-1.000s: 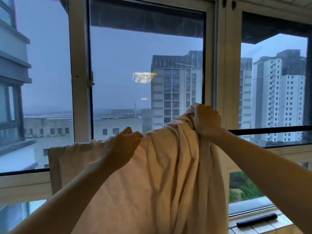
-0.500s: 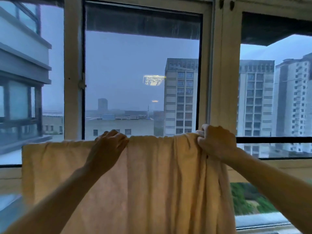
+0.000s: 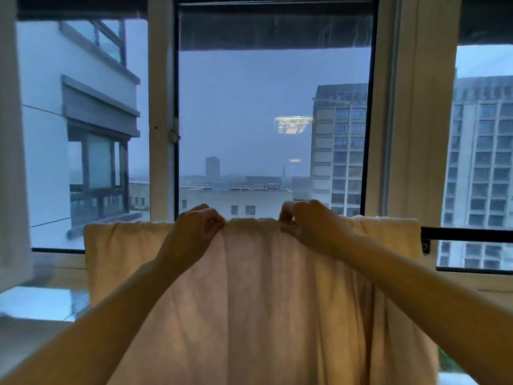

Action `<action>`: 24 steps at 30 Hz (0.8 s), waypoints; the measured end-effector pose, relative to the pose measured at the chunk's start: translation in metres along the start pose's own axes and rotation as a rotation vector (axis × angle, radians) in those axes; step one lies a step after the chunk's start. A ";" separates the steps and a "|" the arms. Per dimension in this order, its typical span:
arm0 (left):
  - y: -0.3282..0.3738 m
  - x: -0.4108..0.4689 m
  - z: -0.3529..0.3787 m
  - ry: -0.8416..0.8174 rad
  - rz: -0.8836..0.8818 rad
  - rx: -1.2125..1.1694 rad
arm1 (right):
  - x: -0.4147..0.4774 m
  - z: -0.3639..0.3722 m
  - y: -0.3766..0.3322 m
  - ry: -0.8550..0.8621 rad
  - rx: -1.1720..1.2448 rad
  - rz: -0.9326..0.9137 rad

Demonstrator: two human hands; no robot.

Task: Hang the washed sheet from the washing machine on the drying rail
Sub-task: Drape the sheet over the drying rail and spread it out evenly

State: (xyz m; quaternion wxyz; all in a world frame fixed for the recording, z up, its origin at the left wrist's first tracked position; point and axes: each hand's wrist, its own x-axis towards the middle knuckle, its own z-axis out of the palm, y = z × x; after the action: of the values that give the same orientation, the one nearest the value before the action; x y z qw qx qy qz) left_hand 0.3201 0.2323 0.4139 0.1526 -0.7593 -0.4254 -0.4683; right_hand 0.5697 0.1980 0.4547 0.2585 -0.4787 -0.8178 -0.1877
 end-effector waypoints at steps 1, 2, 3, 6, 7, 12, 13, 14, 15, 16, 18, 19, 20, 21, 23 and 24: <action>-0.002 0.000 -0.001 0.002 -0.001 0.008 | 0.002 0.003 0.001 0.034 0.042 -0.002; -0.006 -0.001 -0.002 0.004 -0.005 0.018 | 0.004 0.005 0.003 0.062 0.060 -0.005; -0.009 -0.001 -0.003 0.008 -0.011 0.031 | 0.006 0.006 0.005 0.082 0.061 -0.003; -0.018 0.003 -0.007 0.032 -0.037 0.063 | 0.017 0.009 0.011 0.151 0.113 0.062; -0.019 0.006 -0.009 0.040 -0.040 0.061 | 0.022 0.010 0.012 0.175 0.129 0.085; -0.024 0.014 -0.012 0.154 -0.059 0.063 | 0.031 0.022 -0.001 0.295 0.131 0.018; -0.031 0.013 -0.010 0.162 -0.083 0.068 | 0.028 0.025 -0.006 0.299 0.138 -0.042; -0.037 0.012 -0.008 0.145 -0.107 0.080 | 0.026 0.026 -0.011 0.294 0.146 -0.098; -0.044 0.010 -0.005 0.111 -0.121 0.095 | 0.026 0.027 -0.014 0.286 0.153 -0.137; -0.049 0.010 -0.003 0.081 -0.128 0.099 | 0.027 0.027 -0.016 0.279 0.158 -0.157; -0.053 0.013 -0.001 0.063 -0.147 0.057 | 0.033 0.027 -0.014 0.244 0.152 -0.151; -0.052 0.015 0.000 0.066 -0.163 0.029 | 0.036 0.028 -0.011 0.210 0.142 -0.130; -0.051 0.017 0.000 0.070 -0.177 0.006 | 0.037 0.027 -0.007 0.167 0.132 -0.106; -0.049 0.018 0.000 0.077 -0.185 -0.012 | 0.037 0.027 -0.002 0.118 0.122 -0.088; -0.040 0.018 0.002 0.071 -0.151 -0.057 | 0.032 0.023 0.006 0.045 0.097 -0.075; -0.031 0.018 0.005 0.048 -0.106 -0.077 | 0.028 0.021 0.009 0.026 0.089 -0.068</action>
State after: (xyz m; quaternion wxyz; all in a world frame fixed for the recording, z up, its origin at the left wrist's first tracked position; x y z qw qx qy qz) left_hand 0.3027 0.2630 0.4216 0.1083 -0.7297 -0.4428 -0.5096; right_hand 0.5610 0.2331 0.4556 0.2838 -0.4361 -0.8377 -0.1660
